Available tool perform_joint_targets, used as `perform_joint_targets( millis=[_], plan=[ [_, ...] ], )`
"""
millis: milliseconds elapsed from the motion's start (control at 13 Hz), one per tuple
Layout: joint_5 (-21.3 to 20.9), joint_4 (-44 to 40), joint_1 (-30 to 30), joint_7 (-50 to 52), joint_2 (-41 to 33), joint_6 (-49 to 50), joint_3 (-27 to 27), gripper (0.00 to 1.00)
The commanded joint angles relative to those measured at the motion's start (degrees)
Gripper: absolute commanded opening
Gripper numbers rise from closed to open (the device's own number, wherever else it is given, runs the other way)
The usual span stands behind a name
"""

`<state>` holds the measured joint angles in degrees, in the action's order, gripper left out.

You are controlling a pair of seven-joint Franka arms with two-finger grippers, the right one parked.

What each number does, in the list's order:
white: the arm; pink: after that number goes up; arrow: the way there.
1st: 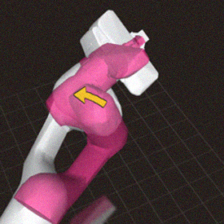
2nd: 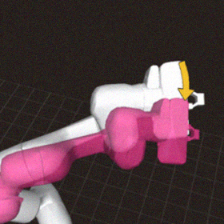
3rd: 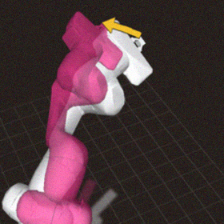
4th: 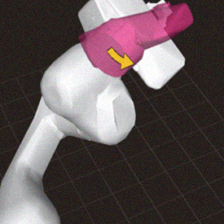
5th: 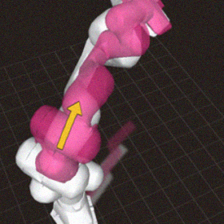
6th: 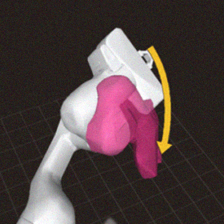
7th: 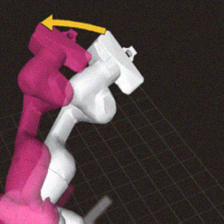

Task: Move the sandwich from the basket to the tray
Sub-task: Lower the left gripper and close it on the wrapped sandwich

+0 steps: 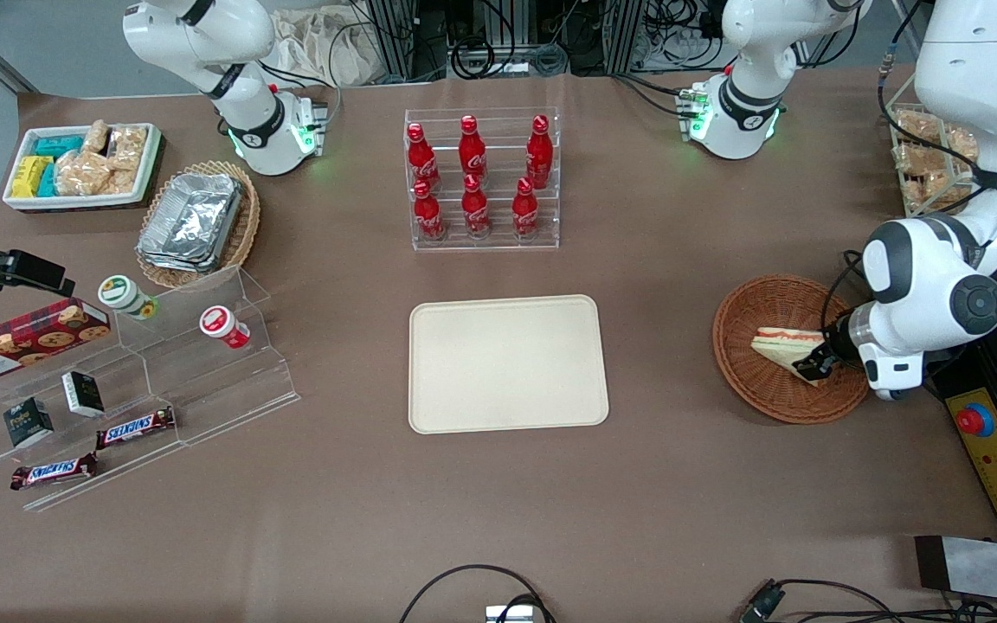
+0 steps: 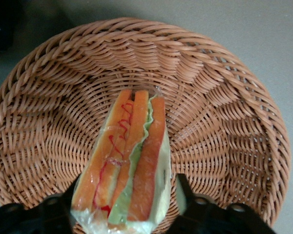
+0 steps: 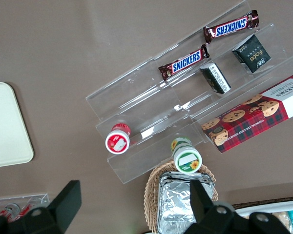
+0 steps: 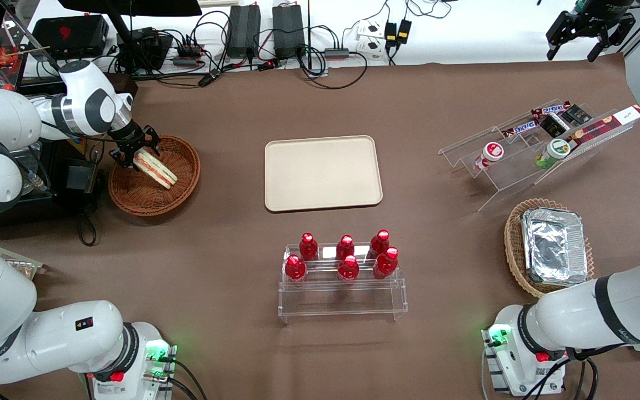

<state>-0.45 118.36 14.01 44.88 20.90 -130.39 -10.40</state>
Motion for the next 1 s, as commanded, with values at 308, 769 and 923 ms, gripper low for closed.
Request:
perform_joint_targets(
  millis=[308, 769, 923],
  plan=[
    [-1.84, -2.16, -0.47, 0.92, -3.58, 1.70, -0.68, 0.00],
    [0.17, -25.95, -0.47, -3.21, -5.17, 33.93, -6.47, 0.00],
    [4.82, -33.08, -0.47, -5.93, -4.82, 40.01, -8.57, 0.00]
  ],
)
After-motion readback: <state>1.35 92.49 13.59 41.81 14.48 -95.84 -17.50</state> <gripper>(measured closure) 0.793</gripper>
